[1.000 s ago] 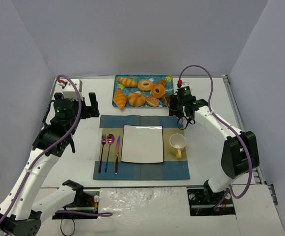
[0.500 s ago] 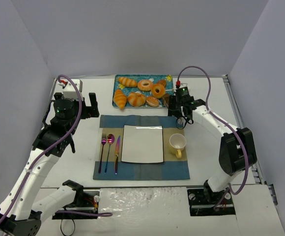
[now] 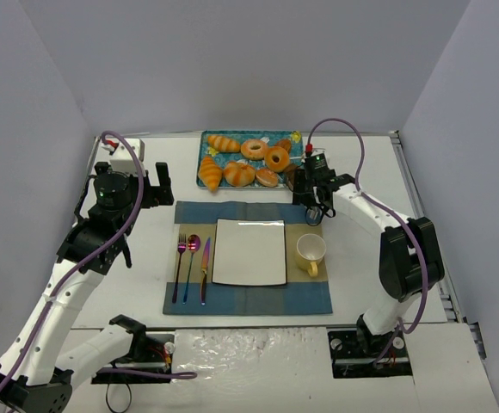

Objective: Place the bread

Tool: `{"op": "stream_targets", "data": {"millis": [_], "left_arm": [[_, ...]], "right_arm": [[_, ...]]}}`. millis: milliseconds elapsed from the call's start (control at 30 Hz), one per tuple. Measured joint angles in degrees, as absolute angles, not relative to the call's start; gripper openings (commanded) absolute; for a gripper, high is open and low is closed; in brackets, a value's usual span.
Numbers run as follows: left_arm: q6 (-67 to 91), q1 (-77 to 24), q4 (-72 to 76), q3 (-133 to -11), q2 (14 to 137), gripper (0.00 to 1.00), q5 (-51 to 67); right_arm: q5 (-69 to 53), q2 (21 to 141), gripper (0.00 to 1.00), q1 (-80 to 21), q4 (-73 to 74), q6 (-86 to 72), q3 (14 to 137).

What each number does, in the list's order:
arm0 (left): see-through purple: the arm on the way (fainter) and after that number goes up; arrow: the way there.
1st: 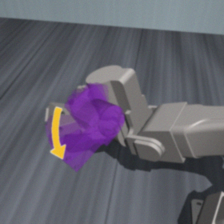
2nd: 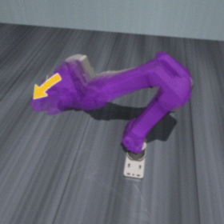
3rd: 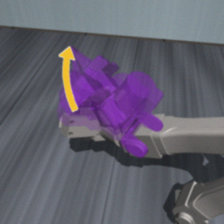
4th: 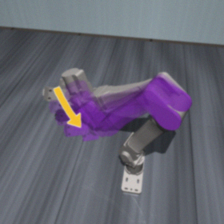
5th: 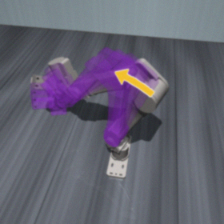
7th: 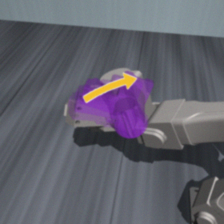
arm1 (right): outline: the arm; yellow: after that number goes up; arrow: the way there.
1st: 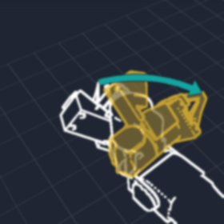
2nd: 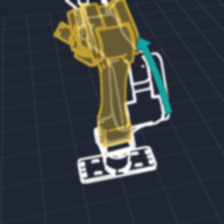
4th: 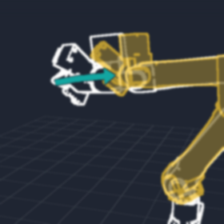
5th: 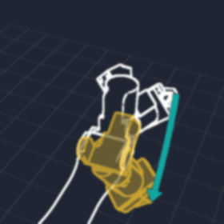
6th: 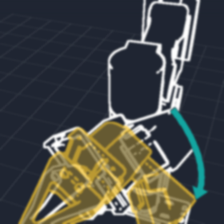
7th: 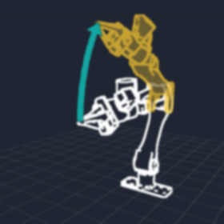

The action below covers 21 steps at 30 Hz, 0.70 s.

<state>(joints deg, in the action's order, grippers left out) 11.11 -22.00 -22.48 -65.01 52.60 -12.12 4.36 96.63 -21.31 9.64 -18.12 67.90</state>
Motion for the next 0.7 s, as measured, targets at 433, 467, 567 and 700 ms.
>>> {"op": "stream_targets", "data": {"millis": [433,467,567,700], "left_arm": [[11.11,-22.0,-22.46,-65.01,52.62,0.97,-12.12],[11.11,-22.0,-22.46,-65.01,52.62,0.97,-12.12],[11.11,-22.0,-22.48,-65.01,52.62,0.97,-12.12],[11.11,-22.0,-22.46,-65.01,52.62,0.97,-12.12]], "right_arm": [[4.73,96.66,0.5,-21.47,9.61,-18.13,67.88],[4.73,96.66,0.5,-21.47,9.61,-18.13,67.88],[4.98,96.66,0.5,-21.47,9.63,-18.13,67.88],[5.37,96.66,0.5,-21.5,9.63,-18.11,67.88]]}}
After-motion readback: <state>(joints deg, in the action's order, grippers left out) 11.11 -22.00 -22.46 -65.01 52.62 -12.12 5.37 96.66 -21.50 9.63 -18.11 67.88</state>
